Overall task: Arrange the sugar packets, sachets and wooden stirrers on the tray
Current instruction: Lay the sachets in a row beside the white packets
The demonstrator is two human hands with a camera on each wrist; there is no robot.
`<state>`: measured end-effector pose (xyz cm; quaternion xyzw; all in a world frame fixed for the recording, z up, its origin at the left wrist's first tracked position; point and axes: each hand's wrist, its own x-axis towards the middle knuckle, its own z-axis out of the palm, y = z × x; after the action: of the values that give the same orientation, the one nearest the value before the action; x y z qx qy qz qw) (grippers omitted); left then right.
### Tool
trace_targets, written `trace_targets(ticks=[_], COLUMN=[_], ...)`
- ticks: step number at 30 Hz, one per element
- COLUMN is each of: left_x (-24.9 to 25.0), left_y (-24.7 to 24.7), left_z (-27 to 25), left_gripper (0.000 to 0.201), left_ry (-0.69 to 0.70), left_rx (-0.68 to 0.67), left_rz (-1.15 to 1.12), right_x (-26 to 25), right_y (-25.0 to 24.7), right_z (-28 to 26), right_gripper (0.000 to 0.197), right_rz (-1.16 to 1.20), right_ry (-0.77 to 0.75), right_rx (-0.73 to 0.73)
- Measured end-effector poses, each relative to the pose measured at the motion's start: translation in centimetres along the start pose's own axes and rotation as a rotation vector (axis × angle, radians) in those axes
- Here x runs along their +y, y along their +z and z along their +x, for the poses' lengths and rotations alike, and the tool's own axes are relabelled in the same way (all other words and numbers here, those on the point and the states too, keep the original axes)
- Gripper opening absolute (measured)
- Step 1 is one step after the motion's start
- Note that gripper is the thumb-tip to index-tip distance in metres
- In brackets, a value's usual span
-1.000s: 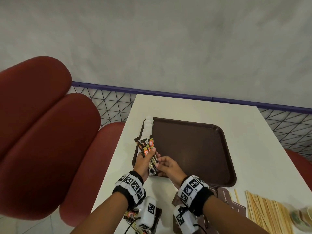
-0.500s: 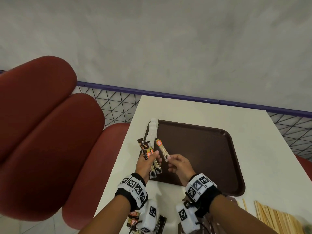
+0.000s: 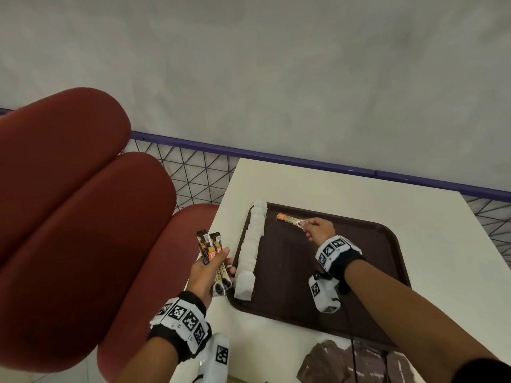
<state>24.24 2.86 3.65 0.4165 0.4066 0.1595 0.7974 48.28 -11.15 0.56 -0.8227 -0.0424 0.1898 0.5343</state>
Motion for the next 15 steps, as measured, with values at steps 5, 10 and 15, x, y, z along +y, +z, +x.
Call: trace_targets(ticks=[5, 10, 15], left_x=[0.5, 0.4, 0.2], left_y=[-1.0, -1.5, -1.6], left_z=[0.6, 0.7, 0.8], left_gripper=[0.013, 0.022, 0.025], left_ry=[-0.017, -0.016, -0.014], left_rx=[0.044, 0.036, 0.022], left_rz=[0.017, -0.003, 0.014], right_x=[0.0, 0.4, -0.5], right_y=[1.7, 2.9, 3.1], right_z=[3.6, 5.1, 4.9], right_gripper=[0.016, 0.019, 0.026], right_rz=[-0.056, -0.130, -0.197], right_ry=[0.099, 0.173, 0.183], right_rx=[-0.023, 0.004, 0.050])
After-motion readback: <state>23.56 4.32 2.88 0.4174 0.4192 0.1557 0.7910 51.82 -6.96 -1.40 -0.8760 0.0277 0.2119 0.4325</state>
